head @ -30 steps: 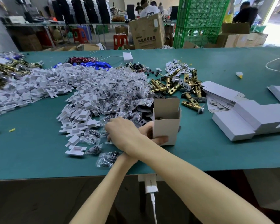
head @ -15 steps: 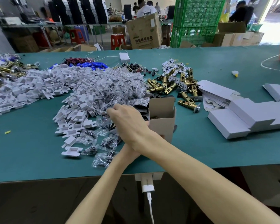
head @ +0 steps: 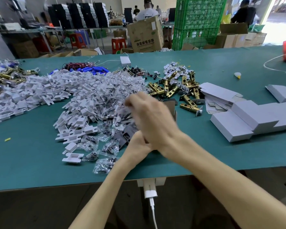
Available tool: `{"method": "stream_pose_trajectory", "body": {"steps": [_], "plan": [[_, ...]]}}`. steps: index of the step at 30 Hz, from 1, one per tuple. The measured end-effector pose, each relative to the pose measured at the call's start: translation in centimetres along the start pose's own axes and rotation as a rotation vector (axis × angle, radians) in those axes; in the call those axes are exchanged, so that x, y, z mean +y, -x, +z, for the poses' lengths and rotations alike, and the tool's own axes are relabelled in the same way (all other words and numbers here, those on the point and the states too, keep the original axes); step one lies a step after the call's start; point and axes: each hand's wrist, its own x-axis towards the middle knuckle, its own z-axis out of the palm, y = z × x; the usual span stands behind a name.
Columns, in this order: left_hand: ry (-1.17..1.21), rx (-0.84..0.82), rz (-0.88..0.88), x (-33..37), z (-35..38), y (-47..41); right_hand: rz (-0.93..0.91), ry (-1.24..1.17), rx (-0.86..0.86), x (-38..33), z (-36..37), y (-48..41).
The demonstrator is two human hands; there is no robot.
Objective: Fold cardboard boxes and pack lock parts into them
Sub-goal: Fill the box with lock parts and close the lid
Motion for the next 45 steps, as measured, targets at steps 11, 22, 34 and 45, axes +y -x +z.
{"method": "stream_pose_trajectory", "body": {"steps": [11, 22, 34, 45], "plan": [[0.134, 0.024, -0.010, 0.1, 0.0, 0.3, 0.040, 0.145, 0.044, 7.5, -6.2, 2.8], [0.149, 0.018, -0.002, 0.2, 0.1, 0.4, -0.100, 0.495, -0.156, 6.6, -4.1, 3.0], [0.146, 0.006, -0.004, -0.3, 0.0, 0.2, 0.085, 0.660, -0.489, 5.4, -4.6, 3.8], [0.108, 0.017, -0.017, -0.5, -0.1, 0.3, 0.253, 0.272, -0.605, 6.7, -4.7, 2.5]]}}
